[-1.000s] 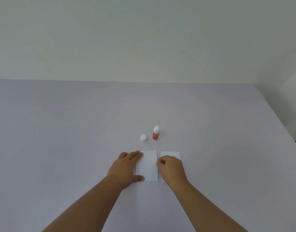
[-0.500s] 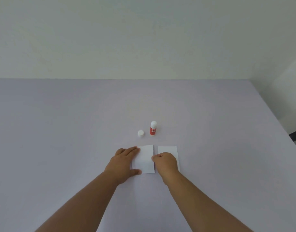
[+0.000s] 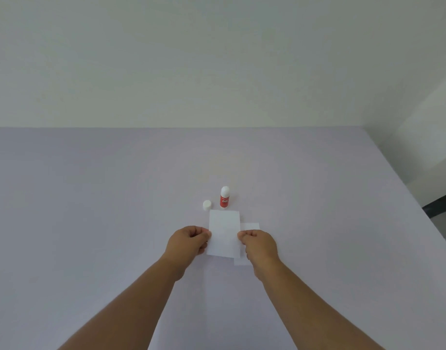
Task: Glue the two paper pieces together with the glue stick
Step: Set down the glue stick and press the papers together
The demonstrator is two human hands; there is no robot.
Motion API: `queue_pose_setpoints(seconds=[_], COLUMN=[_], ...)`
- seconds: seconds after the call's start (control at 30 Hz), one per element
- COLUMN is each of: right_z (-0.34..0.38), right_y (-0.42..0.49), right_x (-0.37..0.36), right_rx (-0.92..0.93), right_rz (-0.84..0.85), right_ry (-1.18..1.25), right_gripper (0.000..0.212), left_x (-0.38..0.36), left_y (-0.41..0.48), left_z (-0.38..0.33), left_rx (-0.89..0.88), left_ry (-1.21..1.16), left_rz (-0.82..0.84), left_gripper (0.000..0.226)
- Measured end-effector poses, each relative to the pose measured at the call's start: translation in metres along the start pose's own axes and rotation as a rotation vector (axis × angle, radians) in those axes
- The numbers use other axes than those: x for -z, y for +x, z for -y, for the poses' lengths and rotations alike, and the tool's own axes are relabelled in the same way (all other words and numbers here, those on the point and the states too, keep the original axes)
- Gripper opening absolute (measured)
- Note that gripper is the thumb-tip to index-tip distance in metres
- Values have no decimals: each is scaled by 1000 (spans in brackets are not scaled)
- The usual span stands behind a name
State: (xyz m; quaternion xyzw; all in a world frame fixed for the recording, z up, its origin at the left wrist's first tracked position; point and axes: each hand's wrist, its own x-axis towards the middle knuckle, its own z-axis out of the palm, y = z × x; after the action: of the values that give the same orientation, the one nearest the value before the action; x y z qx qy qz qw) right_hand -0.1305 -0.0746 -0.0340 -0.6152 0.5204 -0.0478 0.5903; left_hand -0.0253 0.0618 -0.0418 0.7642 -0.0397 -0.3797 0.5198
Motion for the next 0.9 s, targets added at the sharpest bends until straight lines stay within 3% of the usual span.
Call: queue_pose_setpoints(seconds=[0.1, 0.23, 0.53, 0.73, 0.9], right_z=[2, 4, -5, -18, -22], right_y=[-7, -23, -27, -19, -8], right_x=[6, 7, 23, 35, 52], right_rx=[235, 372, 254, 185, 26], right_rz=[-130, 8, 47, -17, -41], right_ry=[-106, -184, 26, 113, 233], right_gripper=[5, 17, 18, 13, 7], left_x=[-12, -31, -54, -71, -73], left_y=[-6, -19, -40, -46, -34], left_z=[-6, -12, -25, -27, -19], left_rx=[3, -25, -56, -88, -142], left_ry=[1, -14, -55, 12, 205], left_rz=[-6, -16, -1, 16, -214], left_gripper=[13, 11, 21, 27, 17])
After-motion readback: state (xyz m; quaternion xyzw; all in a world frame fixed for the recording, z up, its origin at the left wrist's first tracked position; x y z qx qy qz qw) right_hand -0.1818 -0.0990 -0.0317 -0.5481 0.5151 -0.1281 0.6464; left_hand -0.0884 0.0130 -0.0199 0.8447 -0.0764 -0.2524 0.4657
